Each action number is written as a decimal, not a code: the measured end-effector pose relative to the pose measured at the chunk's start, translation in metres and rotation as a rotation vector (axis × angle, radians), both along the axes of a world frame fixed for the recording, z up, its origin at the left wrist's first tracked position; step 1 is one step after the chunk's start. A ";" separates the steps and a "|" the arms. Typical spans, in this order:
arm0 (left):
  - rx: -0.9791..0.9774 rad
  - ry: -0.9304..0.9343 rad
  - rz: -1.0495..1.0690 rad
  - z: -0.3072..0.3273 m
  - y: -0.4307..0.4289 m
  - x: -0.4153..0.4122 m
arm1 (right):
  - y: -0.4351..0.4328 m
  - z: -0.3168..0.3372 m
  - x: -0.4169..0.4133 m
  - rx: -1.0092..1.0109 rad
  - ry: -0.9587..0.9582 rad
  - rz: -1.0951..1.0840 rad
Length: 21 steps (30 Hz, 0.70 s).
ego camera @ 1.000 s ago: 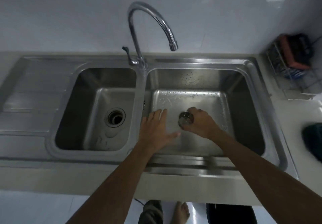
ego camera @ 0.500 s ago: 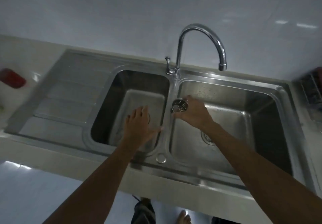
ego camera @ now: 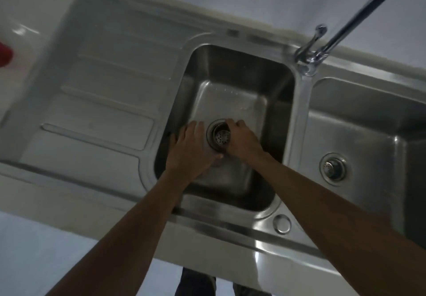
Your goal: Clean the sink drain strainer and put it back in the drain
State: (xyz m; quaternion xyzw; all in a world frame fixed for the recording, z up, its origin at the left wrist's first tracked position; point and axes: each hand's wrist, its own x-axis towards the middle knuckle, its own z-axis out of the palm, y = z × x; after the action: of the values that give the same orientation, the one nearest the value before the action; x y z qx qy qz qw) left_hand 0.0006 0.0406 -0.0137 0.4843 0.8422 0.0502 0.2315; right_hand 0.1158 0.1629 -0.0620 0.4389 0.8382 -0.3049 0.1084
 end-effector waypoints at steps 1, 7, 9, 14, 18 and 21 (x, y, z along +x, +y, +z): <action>-0.005 -0.013 0.000 -0.004 0.001 -0.003 | 0.000 -0.008 -0.001 0.017 -0.025 0.004; 0.009 -0.010 -0.005 -0.023 0.002 -0.015 | 0.003 -0.027 -0.011 0.093 -0.096 0.003; 0.002 0.005 -0.003 -0.028 0.001 -0.016 | 0.005 -0.030 -0.015 0.091 -0.102 -0.005; -0.016 0.025 -0.010 -0.036 0.001 -0.016 | 0.004 -0.042 -0.017 0.082 -0.134 -0.006; -0.052 0.038 -0.031 -0.042 0.003 -0.018 | 0.005 -0.044 -0.016 0.083 -0.148 -0.009; -0.070 0.059 -0.044 -0.042 0.004 -0.017 | 0.002 -0.041 -0.011 0.062 -0.145 0.006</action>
State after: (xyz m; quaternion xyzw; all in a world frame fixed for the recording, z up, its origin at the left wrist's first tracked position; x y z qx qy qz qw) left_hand -0.0161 0.0448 -0.0555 0.4955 0.8392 0.0014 0.2242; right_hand 0.1044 0.1646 -0.1032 0.4606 0.8385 -0.2458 0.1562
